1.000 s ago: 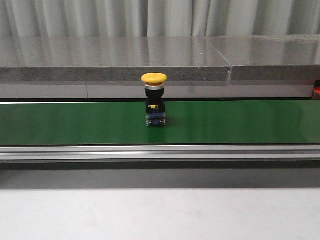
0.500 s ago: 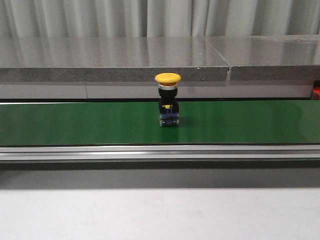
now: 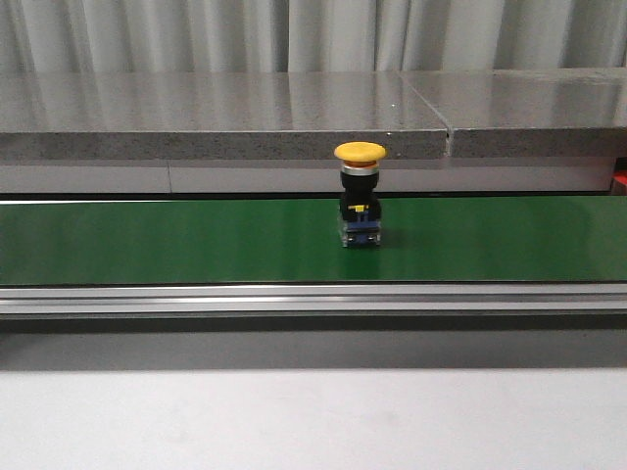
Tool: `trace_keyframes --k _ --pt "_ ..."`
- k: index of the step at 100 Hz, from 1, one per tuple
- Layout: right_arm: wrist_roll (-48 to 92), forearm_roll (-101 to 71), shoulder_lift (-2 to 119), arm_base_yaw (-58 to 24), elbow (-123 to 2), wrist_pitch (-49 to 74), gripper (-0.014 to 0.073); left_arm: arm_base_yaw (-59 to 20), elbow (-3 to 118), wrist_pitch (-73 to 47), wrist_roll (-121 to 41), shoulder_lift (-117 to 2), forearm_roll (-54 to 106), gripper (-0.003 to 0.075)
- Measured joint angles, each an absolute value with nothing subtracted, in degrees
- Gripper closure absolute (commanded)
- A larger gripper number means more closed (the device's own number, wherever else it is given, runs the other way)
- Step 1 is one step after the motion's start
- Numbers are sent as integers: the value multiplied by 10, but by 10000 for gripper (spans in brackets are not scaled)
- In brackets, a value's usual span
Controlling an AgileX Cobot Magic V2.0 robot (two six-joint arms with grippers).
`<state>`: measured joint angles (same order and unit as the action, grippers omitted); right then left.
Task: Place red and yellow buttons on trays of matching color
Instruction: 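Move the right gripper back above the belt toward the yellow button, then lower the right gripper over the yellow button and grasp it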
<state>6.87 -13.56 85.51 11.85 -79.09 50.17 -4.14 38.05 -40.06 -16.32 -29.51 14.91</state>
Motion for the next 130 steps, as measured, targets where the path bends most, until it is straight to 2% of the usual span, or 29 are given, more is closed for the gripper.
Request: trace_keyframes --k 23,57,92,130 --pt "75 -136 789 41 -746 522 -3 -41 380 -401 -163 -295 149 741" --pt "82 -135 788 -71 -743 545 -3 -41 380 -401 -163 -295 149 741" --pt "83 -135 873 -147 -808 601 -3 -41 380 -401 -163 -295 149 741" --pt "83 -127 988 -175 -873 650 -1 -41 380 -401 -163 -295 149 741"
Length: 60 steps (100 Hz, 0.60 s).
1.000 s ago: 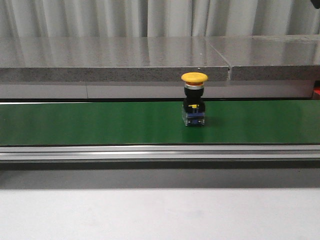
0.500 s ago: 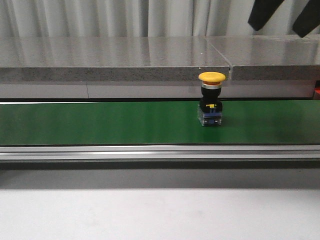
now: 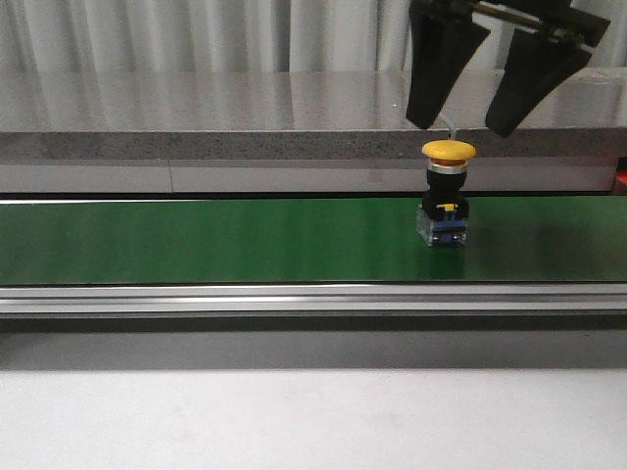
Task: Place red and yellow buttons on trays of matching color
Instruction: 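Lower the right gripper over the yellow button and grasp it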
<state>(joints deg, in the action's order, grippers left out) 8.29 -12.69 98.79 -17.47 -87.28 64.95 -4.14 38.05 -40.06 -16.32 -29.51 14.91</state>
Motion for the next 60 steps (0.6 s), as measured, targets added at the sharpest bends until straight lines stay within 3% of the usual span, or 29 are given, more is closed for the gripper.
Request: trace_keyframes --k 25,32,46,60 --pt "83 -85 1032 -175 -873 634 7 -41 380 -401 -163 -295 149 741" --pt "83 -83 1036 -175 -873 629 77 -41 380 -401 -163 -295 149 741" --pt "79 -83 1037 -175 -874 628 347 -41 380 -401 -163 -295 149 741" --pt "74 -79 1037 -175 -874 627 371 -41 380 -401 -163 -295 149 741"
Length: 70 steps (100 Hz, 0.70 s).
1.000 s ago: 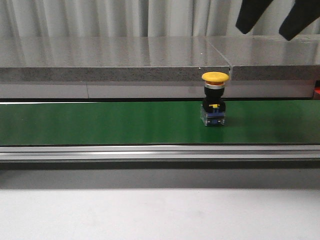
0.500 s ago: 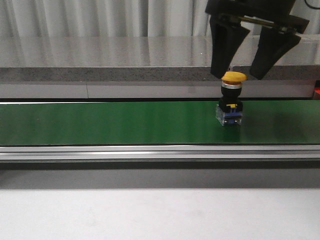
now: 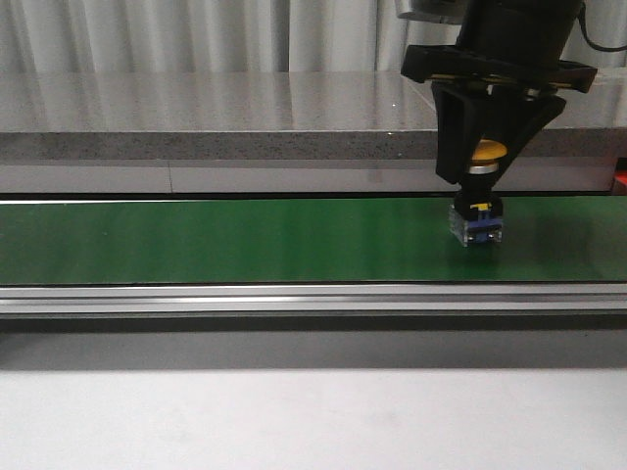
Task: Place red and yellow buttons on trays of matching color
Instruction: 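Lower the right gripper over the yellow button and grasp it, then carry the yellow button with the right gripper into the yellow tray and release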
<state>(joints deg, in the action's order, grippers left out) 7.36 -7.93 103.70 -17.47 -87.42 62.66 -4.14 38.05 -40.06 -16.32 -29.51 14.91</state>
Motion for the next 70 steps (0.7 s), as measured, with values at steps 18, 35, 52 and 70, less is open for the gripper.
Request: trace_keyframes --k 18,35,52,70 --pt "70 -78 1024 -175 -874 625 371 -41 380 -401 -163 -295 149 741" --pt "49 -77 990 -162 -874 625 371 -41 380 -401 -163 -295 149 741" --pt "26 -77 958 -124 -874 631 371 -41 380 -401 -163 -295 149 741" --pt "0 -77 934 -66 -874 645 374 -41 380 -401 -163 -295 149 741"
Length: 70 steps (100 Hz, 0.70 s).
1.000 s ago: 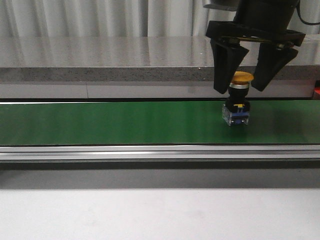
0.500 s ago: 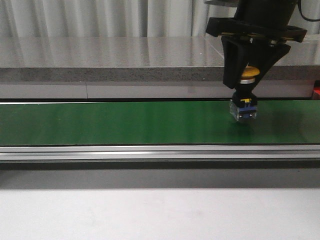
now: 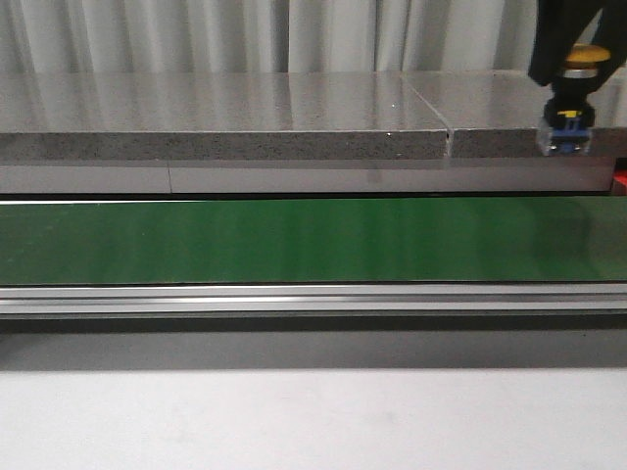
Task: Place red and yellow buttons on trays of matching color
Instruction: 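Carry the yellow button with the right gripper into the yellow tray and release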
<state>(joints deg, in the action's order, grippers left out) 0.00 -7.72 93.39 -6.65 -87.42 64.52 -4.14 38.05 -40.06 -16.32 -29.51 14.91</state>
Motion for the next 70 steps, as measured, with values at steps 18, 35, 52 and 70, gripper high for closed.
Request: trace_keyframes --k 18,35,52,70 --pt "-8 -77 920 2 -874 657 377 -41 380 -401 -163 -295 149 741" --pt "-14 -77 919 70 -874 664 377 -41 380 -401 -163 -295 149 741" --pt "-18 -76 919 136 -874 665 377 -41 380 -401 -163 -295 149 741" --pt "-32 -76 918 202 -868 664 377 -41 380 -401 -163 -295 149 741"
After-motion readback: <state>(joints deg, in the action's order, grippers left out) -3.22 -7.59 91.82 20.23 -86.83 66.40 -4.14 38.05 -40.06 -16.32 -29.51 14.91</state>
